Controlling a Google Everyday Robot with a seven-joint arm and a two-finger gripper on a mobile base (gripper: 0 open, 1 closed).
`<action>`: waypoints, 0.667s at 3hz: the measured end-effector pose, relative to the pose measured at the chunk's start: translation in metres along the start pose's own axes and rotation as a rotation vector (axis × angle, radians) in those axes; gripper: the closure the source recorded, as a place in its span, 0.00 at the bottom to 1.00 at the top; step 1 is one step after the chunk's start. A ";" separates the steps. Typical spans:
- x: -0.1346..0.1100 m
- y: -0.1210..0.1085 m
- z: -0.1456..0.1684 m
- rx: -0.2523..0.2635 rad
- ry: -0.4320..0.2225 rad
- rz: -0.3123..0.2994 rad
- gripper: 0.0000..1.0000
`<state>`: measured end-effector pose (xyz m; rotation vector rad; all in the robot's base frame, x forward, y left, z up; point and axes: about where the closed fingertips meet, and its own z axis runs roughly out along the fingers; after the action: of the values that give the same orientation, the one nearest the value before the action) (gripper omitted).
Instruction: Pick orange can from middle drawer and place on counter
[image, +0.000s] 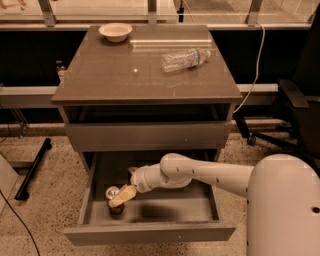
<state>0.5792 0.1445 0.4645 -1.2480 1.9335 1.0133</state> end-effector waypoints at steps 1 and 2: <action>0.009 0.000 0.025 -0.023 -0.020 0.027 0.00; 0.021 0.003 0.046 -0.043 -0.057 0.072 0.01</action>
Offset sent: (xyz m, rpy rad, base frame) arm -0.0068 0.0353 -0.0582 0.1079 0.0983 -0.0466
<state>0.5729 0.1745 0.4242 -1.1671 1.9339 1.1201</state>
